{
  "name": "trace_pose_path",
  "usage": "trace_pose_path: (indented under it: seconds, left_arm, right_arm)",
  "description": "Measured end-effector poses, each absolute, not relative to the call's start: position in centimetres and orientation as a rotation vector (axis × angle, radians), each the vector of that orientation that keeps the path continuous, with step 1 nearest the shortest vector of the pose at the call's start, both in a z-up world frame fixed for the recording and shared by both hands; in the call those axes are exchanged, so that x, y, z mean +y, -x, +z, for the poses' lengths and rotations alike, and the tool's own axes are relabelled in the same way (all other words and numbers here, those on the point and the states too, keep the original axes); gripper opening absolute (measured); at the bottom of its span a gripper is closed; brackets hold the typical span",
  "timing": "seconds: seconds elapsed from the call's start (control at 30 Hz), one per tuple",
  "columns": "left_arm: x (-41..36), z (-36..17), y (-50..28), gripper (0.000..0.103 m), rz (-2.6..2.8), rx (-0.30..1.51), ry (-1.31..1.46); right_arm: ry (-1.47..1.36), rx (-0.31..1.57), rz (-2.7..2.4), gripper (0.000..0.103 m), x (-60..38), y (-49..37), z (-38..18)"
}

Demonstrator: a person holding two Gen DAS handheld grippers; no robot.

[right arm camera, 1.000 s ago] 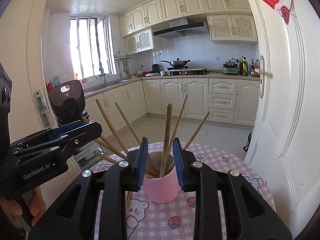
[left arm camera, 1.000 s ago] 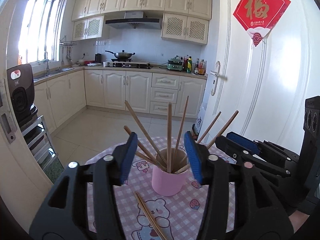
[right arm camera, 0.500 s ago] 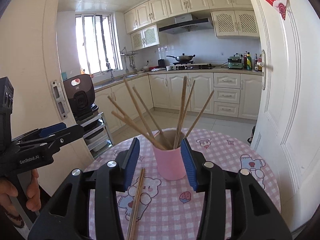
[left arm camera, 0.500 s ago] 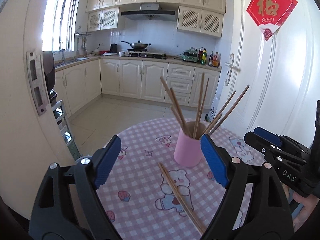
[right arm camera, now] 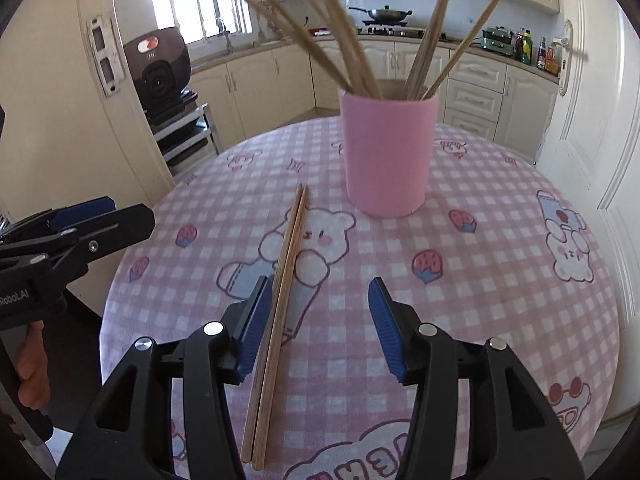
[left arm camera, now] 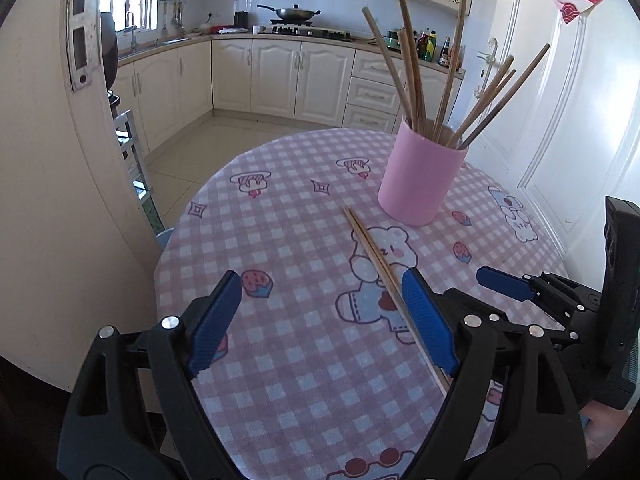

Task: Organize utensils
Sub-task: 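Withdraw both open grippers from the cup toward the remaining chopsticks, then lower both open grippers over the two chopsticks lying on the cloth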

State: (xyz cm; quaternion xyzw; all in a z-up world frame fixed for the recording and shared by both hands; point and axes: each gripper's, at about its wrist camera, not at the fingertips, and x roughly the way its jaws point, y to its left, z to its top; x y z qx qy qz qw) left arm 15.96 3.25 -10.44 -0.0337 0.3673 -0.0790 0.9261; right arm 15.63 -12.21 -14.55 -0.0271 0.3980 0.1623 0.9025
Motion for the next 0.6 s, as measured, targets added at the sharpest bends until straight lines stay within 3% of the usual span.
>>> trace_pose_path:
  seconds: [0.6]
  left_arm:
    - [2.6, -12.2, -15.6, 0.082, -0.144, 0.784, 0.036]
  right_arm:
    - [0.099, 0.883, 0.318, 0.052, -11.5, -15.9, -16.3]
